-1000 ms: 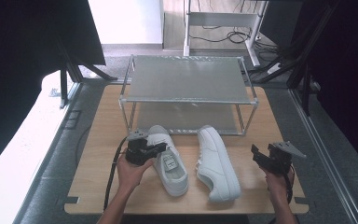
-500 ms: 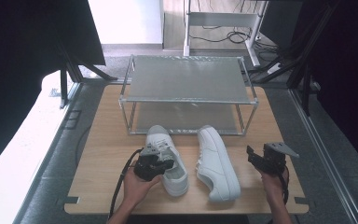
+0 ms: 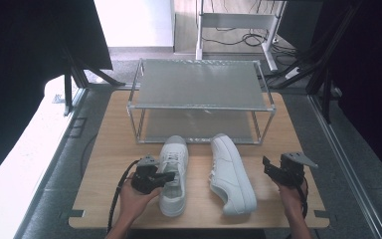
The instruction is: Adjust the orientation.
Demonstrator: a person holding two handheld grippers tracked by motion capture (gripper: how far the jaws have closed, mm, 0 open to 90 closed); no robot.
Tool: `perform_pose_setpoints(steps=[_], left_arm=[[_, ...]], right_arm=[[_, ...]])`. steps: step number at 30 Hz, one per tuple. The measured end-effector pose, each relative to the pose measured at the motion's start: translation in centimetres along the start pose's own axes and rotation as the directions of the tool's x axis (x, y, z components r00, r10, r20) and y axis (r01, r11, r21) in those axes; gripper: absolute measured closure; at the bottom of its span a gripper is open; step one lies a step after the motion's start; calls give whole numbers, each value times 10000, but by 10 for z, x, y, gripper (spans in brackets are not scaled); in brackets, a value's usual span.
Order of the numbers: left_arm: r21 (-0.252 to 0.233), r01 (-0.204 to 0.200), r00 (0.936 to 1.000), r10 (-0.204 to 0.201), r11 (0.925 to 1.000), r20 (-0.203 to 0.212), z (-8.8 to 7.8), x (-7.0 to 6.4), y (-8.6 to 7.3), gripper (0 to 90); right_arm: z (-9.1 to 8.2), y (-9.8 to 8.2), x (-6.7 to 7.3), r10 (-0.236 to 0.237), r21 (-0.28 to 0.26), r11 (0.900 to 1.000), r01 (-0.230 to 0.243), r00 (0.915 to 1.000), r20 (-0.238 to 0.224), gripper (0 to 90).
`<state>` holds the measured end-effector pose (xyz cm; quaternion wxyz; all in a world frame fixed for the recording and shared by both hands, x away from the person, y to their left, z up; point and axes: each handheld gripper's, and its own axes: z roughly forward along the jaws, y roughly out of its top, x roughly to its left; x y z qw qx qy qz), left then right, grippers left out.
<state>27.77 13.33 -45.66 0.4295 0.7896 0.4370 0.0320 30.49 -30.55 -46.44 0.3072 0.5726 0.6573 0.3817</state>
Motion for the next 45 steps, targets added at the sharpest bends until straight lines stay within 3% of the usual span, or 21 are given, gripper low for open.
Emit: perform_pose_setpoints(steps=[4,8,9,10,14,15,17,19,23,28,33,36,40,43,45], left_arm=[[-137,166,9997,-169,9998,-196,-7,10,-2,900],[-254,283,9995,-286,9993,-127,-13,16,-1,891],[-268,261,9996,-260,9993,55,-14,16,-1,823],[-290,263,9993,-255,9992,281,-15,15,0,823],[-716,-126,9998,117,9974,-129,-23,3,8,653],[-918,-177,9998,170,9956,-87,-27,1,10,620],[-1431,-61,9990,123,9897,426,-37,1,14,469],[-1942,22,9977,112,9810,675,-46,3,16,419],[-2477,94,9989,21,9688,461,-55,12,16,346],[-2706,361,9988,-259,9620,413,-58,23,14,330],[-2929,450,9988,-377,9551,305,-61,27,15,318],[-2948,347,9991,-405,9549,-136,-60,27,14,299],[-2763,268,9987,-380,9607,-351,-59,28,12,295],[-2666,319,9978,-462,9633,-474,-58,30,10,292],[-2605,422,9968,-582,9645,-540,-58,32,9,291]], right_arm=[[0,0,0,-34,34,10000,34,10000,-9,315],[1,0,-1,-25,48,10000,25,10000,-18,315],[1,0,-1,-2,22,10000,2,10000,-13,315],[1,0,-1,-2,22,10000,2,10000,-13,315],[1,0,-1,-23,48,10000,24,10000,-69,312],[1,-1,-1,-12,19,10000,12,10000,-83,312],[-2,-1,-2,6,-3,10000,-6,10000,-91,312],[-4,-1,-3,41,-57,10000,-41,10000,-65,312],[-7,-1,-4,104,-122,9999,-105,9999,-61,312],[-8,-1,1,-110,-46,9999,109,9995,-303,313],[-17,4,11,-345,-191,9993,332,9969,-704,332],[-25,6,18,-605,-349,9977,575,9939,-926,377],[-36,8,32,-1188,-429,9926,1134,9807,-1554,459],[-45,11,43,-1679,-532,9857,1599,9599,-2247,553],[-50,13,52,-1658,-721,9859,1512,9430,-2887,626]])
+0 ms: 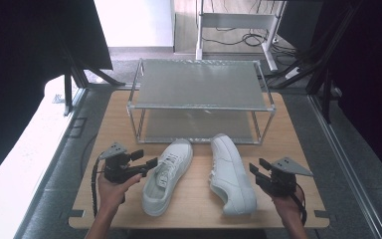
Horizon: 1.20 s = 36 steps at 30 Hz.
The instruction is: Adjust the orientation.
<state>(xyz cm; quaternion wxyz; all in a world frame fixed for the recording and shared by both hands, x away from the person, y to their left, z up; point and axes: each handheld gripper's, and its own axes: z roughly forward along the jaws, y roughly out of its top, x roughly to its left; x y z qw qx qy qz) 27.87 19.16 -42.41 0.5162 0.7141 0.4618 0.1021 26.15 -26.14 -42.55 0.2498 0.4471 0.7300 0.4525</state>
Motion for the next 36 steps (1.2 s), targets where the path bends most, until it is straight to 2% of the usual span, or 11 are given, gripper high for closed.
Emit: perform_pose_setpoints(steps=[4,5,8,9,10,13,17,20,23,28,36], left_arm=[[175,296,9995,-295,9994,-58,1,5,-3,297],[223,329,9995,-328,9992,-50,1,6,-3,297],[295,303,9995,-302,9991,-39,1,6,-4,298],[294,307,9995,-306,9991,-35,1,6,-4,299],[303,321,9995,-320,9990,-32,1,7,-4,299],[366,362,9993,-360,9987,-68,2,7,-4,304],[390,518,9986,-522,9979,101,1,6,-3,311],[388,439,9989,-445,9983,138,-1,5,-2,311],[449,430,9990,-435,9981,101,-1,5,-2,310],[470,512,9987,-513,9976,20,-2,8,-2,310],[158,619,9980,-617,9980,-149,-7,10,-2,326]], right_arm=[[0,5,24,-839,132,9963,853,9929,-840,787],[0,5,24,-839,132,9963,853,9929,-840,787],[4,3,36,-1106,380,9924,1171,9835,-1430,846],[7,-2,45,-1275,616,9882,1405,9756,-1785,881],[7,-2,45,-1275,616,9882,1405,9756,-1785,881],[9,-12,59,-1583,855,9797,1811,9618,-2231,900],[9,-18,77,-1968,995,9674,2328,9387,-2831,900],[14,-22,84,-2299,1224,9544,2724,9317,-2813,900],[18,-26,82,-2365,1537,9472,2815,9367,-2582,900],[17,-26,77,-2224,1495,9518,2677,9385,-2642,900],[11,-23,60,-1722,1248,9705,2065,9552,-2408,900]])
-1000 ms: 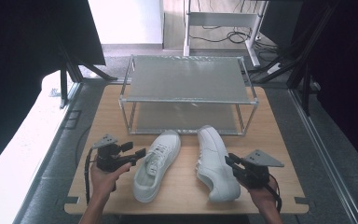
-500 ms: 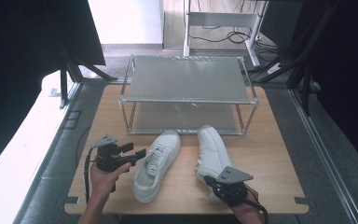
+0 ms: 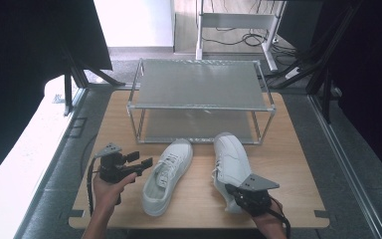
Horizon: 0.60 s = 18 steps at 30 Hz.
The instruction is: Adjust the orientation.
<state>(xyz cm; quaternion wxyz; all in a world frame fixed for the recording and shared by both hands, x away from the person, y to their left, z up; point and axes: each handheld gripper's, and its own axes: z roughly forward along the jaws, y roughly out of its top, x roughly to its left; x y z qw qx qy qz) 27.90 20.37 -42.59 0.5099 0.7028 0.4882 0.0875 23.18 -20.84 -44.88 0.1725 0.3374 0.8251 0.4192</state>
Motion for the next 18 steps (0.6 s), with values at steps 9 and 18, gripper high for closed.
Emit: perform_pose_setpoints(steps=[9,18], left_arm=[[114,49,9999,-50,9999,136,4,-1,-2,325],[247,122,9997,-127,9996,217,7,1,-3,321]], right_arm=[[-16,-6,-26,750,-538,9957,-756,9971,-128,900],[-28,-20,-65,1699,-510,9842,-1695,9854,42,900]])
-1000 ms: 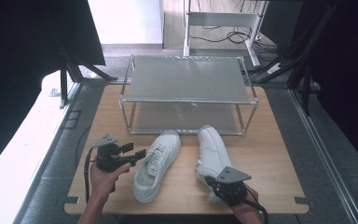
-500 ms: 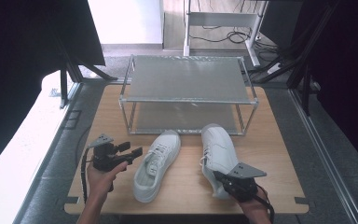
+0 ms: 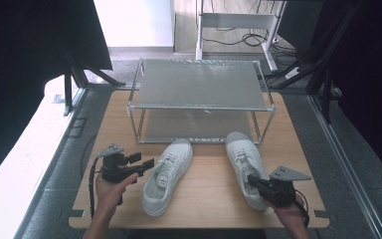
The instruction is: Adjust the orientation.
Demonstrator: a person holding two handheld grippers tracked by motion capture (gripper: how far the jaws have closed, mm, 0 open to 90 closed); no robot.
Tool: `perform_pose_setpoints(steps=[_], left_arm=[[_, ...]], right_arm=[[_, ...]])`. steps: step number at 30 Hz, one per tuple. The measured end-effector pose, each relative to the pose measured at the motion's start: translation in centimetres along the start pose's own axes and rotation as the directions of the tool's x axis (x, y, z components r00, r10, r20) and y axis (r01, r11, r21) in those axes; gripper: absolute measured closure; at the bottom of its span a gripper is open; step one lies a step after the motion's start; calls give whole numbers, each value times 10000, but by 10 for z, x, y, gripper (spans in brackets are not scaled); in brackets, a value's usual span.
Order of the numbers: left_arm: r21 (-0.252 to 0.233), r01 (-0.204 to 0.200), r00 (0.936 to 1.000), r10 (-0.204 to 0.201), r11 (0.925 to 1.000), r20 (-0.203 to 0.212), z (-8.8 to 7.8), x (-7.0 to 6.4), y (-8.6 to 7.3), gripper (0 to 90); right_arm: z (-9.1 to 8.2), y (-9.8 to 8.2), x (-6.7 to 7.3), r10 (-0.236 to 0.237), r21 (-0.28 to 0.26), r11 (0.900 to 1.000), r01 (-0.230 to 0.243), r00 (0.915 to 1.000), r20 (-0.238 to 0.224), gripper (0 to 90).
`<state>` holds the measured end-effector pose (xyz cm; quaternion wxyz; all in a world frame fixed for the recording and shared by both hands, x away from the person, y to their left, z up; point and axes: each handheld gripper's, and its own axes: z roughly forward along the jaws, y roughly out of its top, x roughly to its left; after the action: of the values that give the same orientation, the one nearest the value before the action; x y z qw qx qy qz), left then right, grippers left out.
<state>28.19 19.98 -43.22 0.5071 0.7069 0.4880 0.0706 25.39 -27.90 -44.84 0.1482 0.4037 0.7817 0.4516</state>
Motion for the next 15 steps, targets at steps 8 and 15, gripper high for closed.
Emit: perform_pose_setpoints(steps=[8,15], left_arm=[[-3,8,10000,-8,10000,-5,0,0,0,321],[140,70,10000,-69,9999,-40,3,2,-2,322]], right_arm=[[-7,-5,-8,131,-101,9999,-125,9982,581,900],[-5,-1,47,-1294,-2,9916,1294,9913,-225,900]])
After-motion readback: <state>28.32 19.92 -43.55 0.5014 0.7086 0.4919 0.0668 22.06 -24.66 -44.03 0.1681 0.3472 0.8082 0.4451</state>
